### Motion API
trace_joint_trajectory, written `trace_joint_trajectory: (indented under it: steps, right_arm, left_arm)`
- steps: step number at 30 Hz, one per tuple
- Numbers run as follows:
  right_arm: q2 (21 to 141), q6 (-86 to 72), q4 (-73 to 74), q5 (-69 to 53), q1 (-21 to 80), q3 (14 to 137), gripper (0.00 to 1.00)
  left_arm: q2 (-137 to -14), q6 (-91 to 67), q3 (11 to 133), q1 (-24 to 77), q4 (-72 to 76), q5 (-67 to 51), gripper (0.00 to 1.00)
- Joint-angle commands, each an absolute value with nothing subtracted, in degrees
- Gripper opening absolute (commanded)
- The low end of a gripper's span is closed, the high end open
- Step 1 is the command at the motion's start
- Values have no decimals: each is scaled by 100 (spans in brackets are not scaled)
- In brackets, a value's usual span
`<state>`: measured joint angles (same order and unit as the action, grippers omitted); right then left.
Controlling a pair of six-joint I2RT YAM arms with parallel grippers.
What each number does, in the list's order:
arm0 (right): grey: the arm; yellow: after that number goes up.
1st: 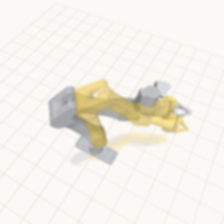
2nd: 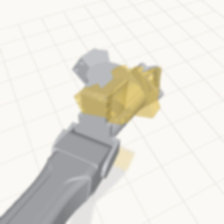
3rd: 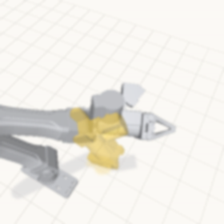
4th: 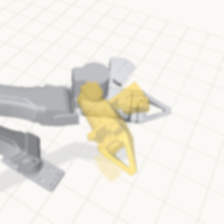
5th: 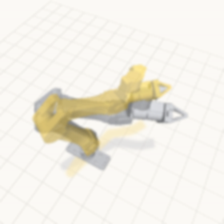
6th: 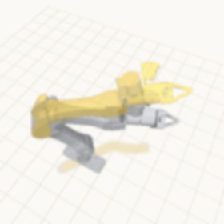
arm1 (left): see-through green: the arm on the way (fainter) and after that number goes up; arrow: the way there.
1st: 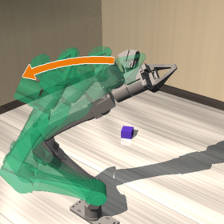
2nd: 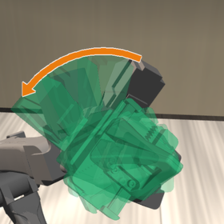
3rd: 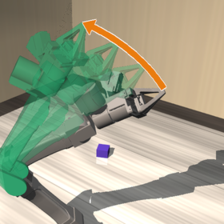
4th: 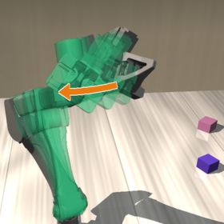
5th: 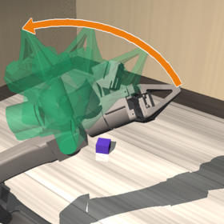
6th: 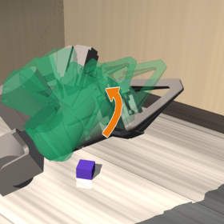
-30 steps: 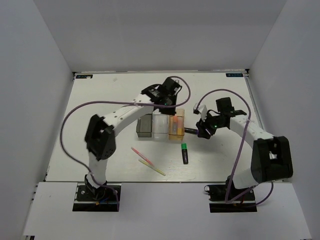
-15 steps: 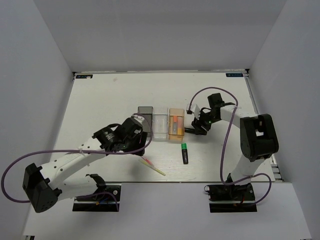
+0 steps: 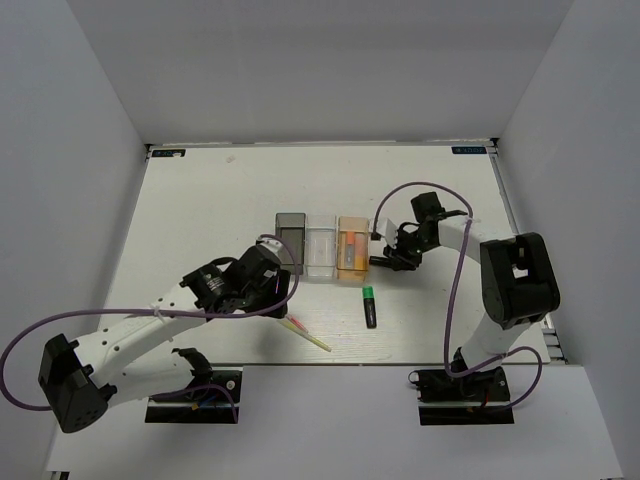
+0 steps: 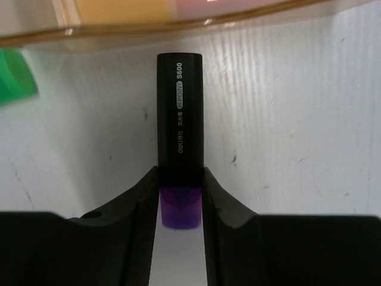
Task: Sort the stationery into containers
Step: Pick up the pen from the center of the board, then place the pen in the storage box.
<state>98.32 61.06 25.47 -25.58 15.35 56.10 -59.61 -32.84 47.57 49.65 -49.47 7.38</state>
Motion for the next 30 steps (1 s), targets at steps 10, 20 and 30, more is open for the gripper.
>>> trace_joint_trajectory:
  steps: [10, 20, 30]
  right_arm:
    - [8597, 5144, 4551, -2045, 1257, 6414, 0]
    - [9200, 2217, 4667, -3954, 2213, 8032, 0]
    - [10545, -1712, 2681, -3131, 3058, 8964, 0]
  left_arm:
    - [-5748, -3313, 4746, 4992, -4878, 922, 71]
    - [-5564, -3454, 4781, 4983, -5045, 1098, 71]
    - [-5335, -3718, 4658, 5010, -5142, 1195, 71]
